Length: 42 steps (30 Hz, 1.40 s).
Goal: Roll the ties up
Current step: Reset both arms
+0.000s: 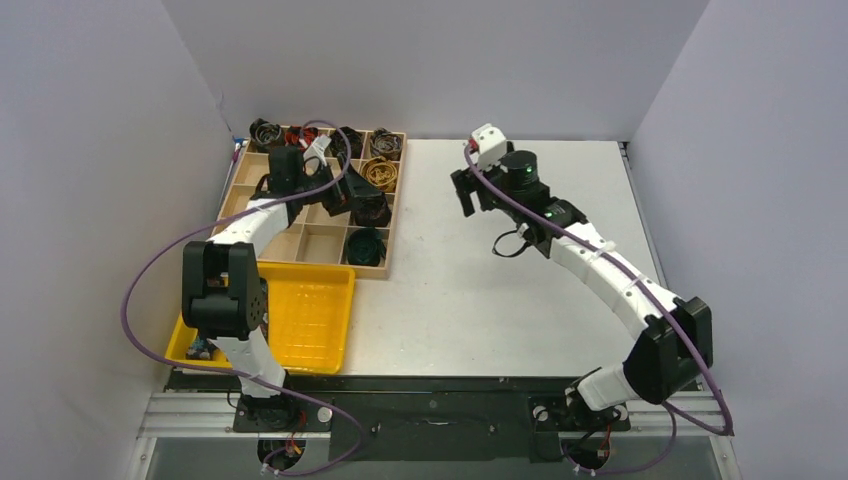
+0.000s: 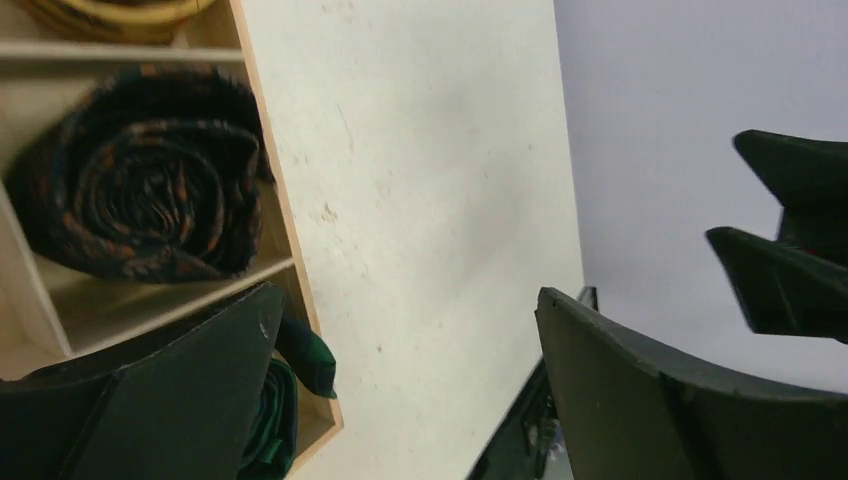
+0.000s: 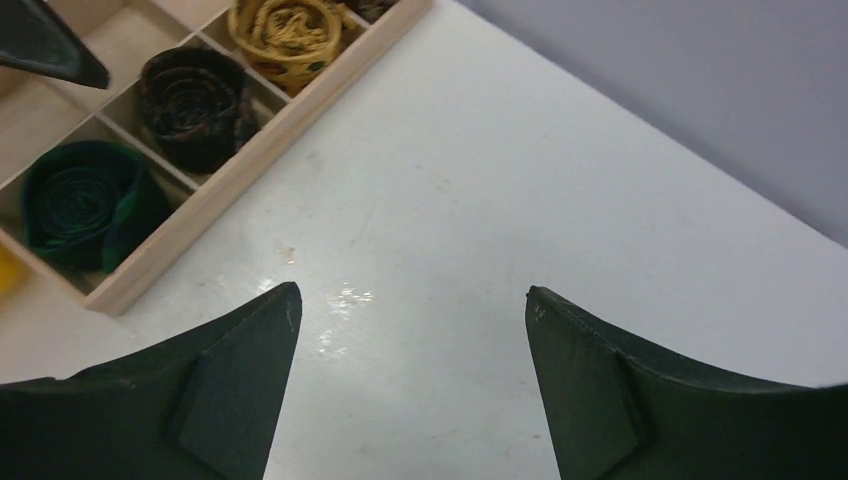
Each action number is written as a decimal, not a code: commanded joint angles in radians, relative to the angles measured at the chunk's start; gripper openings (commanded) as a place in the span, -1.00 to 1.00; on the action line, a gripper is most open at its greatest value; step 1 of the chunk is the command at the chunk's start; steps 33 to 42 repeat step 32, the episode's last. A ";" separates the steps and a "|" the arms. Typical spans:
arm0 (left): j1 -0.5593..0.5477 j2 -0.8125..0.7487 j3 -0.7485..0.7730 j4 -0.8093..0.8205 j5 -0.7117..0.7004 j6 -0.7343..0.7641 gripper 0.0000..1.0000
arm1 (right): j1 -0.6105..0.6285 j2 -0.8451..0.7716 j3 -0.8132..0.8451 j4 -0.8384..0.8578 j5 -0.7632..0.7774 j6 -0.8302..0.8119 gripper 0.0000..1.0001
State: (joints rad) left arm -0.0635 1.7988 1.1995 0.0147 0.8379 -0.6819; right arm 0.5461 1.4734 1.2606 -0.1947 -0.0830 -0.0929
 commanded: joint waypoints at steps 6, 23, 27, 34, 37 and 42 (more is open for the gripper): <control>0.009 -0.053 0.427 -0.520 -0.272 0.576 0.93 | -0.300 -0.138 0.087 -0.107 0.134 0.052 0.56; 0.021 -0.058 0.385 -0.616 -0.716 0.609 0.93 | -0.827 -0.178 -0.218 -0.321 -0.078 0.117 0.43; 0.021 -0.079 0.339 -0.605 -0.722 0.593 0.93 | -0.827 -0.208 -0.248 -0.312 -0.111 0.132 0.44; 0.021 -0.084 0.334 -0.605 -0.721 0.569 0.93 | -0.827 -0.229 -0.258 -0.306 -0.124 0.131 0.45; 0.021 -0.084 0.334 -0.605 -0.721 0.569 0.93 | -0.827 -0.229 -0.258 -0.306 -0.124 0.131 0.45; 0.021 -0.084 0.334 -0.605 -0.721 0.569 0.93 | -0.827 -0.229 -0.258 -0.306 -0.124 0.131 0.45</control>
